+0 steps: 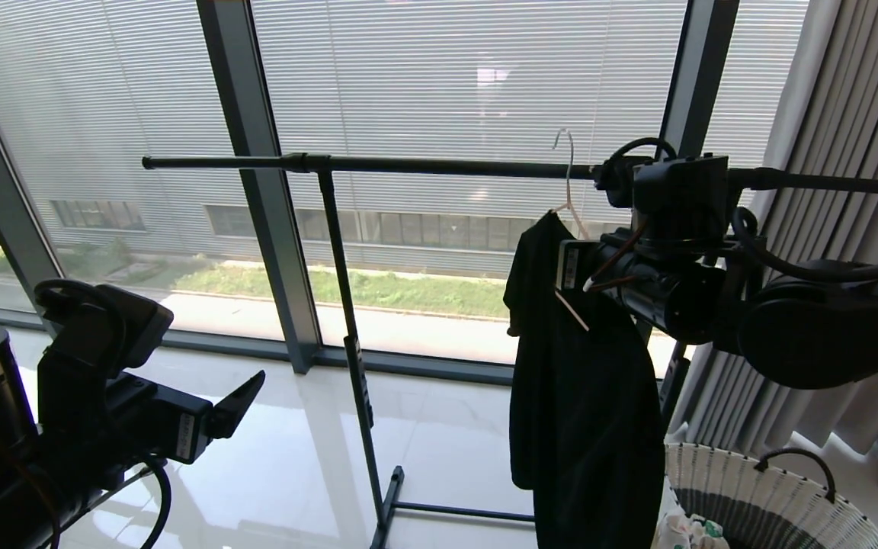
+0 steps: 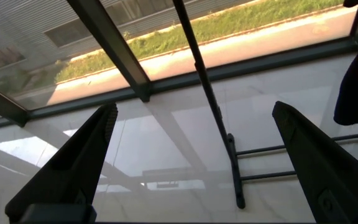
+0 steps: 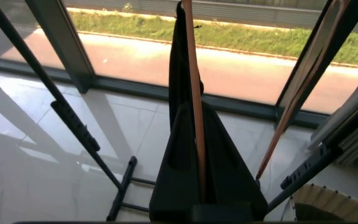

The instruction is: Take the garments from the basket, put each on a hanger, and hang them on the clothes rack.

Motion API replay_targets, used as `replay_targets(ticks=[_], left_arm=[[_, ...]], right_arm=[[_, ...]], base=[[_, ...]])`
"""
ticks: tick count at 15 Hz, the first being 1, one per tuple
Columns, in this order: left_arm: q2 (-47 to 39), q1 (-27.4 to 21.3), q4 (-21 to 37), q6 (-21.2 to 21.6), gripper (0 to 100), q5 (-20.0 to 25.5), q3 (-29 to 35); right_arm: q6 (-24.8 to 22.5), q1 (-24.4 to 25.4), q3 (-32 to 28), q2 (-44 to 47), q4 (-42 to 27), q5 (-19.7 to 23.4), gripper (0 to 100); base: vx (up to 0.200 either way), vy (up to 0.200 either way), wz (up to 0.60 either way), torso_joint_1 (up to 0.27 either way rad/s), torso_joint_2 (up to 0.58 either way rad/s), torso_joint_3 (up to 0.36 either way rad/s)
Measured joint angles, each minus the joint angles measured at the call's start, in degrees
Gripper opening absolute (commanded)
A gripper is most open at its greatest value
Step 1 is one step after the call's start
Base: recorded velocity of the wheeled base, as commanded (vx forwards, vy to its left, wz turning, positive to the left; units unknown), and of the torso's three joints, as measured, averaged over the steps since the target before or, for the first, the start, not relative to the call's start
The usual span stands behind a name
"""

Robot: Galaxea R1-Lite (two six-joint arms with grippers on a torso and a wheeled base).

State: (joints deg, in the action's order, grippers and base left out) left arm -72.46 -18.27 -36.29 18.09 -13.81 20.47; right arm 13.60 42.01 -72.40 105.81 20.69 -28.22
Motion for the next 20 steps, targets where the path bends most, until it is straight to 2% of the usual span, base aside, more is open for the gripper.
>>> replay_targets(ticks=[5, 10, 16, 20], left_arm=[[-0.06, -0.18, 0.00, 0.02, 100, -0.04, 0.00], [-0.30, -0.20, 0.00, 0.00, 100, -0.01, -0.07], [-0.33, -0.18, 0.00, 0.09, 100, -0.04, -0.02], [-0.33, -0.18, -0.02, 0.09, 100, -0.04, 0.00]], right_arm=[[0.02, -0.01, 0.05, 0.20, -0.05, -0.07, 0], [-0.20, -0.56, 0.07, 0.63, -0.06, 0.15, 0], [-2.39, -5.46, -3.15, 4.44, -0.05, 0.77, 0], [-2.45, -6.24, -3.32, 6.45, -0.16, 0.78, 0]], base=[[0.200, 0.000, 0.00, 0.006, 0.00, 0.000], [0.000, 0.000, 0.00, 0.000, 0.00, 0.000], [0.000, 0.000, 0.00, 0.000, 0.00, 0.000], [0.000, 0.000, 0.00, 0.000, 0.00, 0.000]])
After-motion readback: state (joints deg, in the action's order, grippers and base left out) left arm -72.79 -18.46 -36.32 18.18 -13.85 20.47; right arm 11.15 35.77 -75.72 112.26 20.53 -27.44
